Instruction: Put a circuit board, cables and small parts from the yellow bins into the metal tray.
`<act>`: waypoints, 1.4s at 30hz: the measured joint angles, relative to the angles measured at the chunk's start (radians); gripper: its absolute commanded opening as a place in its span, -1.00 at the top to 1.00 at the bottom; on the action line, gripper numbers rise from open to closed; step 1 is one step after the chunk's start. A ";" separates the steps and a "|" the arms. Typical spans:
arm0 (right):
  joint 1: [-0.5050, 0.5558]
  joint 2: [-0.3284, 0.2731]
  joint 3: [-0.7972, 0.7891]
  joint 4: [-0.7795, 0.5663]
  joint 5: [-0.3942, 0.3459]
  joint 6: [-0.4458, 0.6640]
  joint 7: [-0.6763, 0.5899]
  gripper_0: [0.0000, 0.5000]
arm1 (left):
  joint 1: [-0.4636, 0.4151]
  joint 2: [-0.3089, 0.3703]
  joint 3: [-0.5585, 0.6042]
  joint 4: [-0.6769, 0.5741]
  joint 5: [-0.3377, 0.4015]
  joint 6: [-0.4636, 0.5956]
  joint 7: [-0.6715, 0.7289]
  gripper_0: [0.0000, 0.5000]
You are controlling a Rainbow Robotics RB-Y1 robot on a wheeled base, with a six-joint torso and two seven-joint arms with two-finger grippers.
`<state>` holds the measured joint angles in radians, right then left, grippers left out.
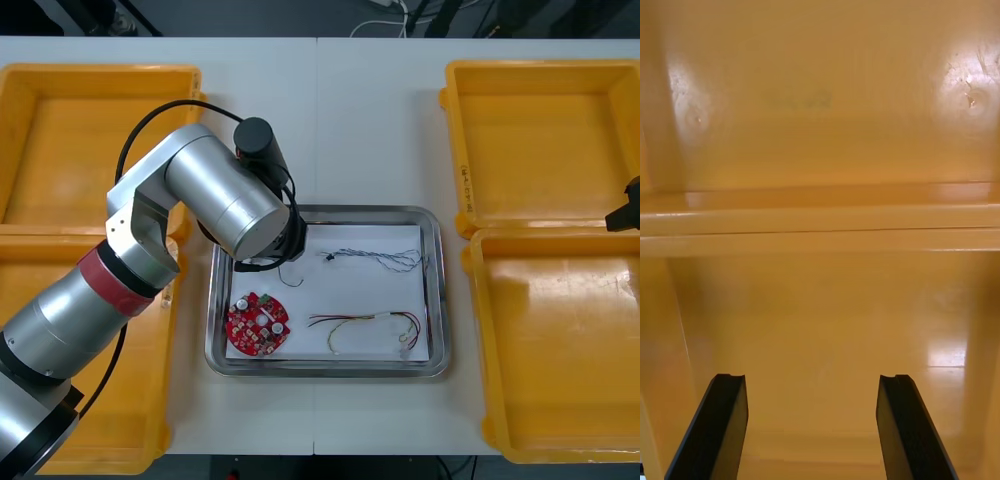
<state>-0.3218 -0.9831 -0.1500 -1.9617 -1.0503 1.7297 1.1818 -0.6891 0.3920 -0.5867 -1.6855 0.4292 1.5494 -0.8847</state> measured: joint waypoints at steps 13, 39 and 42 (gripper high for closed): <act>0.053 0.000 0.000 0.000 0.070 -0.057 0.001 -1.00 | 0.000 0.000 -0.013 0.004 0.002 -0.028 0.000 -1.00; 0.110 0.000 0.000 0.000 0.086 -0.082 0.001 -1.00 | 0.000 0.008 0.062 -0.123 0.072 0.132 0.000 -1.00; 0.110 0.002 0.000 0.000 0.108 -0.082 0.001 -1.00 | 0.000 0.023 0.103 -0.162 0.111 0.171 0.000 -1.00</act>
<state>-0.2122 -0.9816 -0.1500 -1.9618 -0.9427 1.6474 1.1828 -0.6891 0.4149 -0.4837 -1.8478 0.5404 1.7199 -0.8844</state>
